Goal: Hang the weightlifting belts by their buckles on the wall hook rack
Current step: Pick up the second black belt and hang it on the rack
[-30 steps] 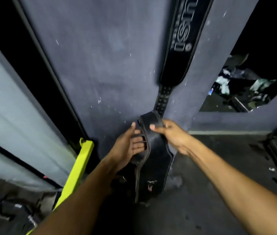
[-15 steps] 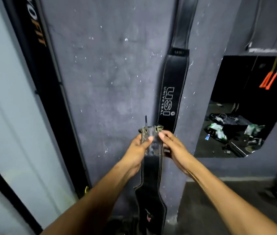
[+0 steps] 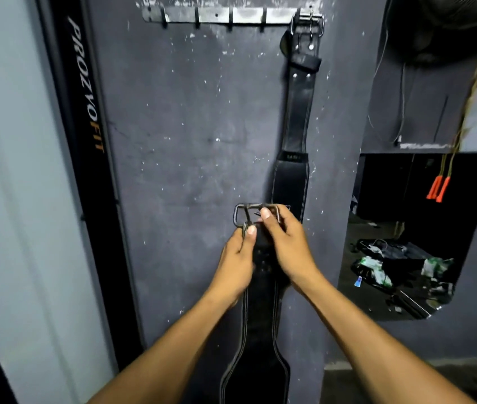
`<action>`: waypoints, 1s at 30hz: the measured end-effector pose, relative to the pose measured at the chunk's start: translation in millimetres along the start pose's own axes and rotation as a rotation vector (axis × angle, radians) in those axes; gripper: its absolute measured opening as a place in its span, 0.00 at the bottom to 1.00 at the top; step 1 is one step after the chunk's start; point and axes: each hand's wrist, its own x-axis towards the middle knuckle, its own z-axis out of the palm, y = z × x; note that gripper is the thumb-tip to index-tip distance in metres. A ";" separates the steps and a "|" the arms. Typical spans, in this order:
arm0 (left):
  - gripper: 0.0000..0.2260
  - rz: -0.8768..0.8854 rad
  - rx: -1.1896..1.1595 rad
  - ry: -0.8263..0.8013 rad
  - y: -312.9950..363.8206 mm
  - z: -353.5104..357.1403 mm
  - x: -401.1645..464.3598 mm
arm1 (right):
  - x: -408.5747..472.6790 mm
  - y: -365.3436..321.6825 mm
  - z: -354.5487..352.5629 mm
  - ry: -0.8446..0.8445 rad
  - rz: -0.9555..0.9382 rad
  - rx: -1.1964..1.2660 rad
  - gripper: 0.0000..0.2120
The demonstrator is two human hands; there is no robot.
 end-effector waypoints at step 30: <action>0.19 -0.105 0.014 -0.301 -13.3 -65.8 -23.7 | 135.9 -170.1 -10.2 0.237 -0.254 0.042 0.04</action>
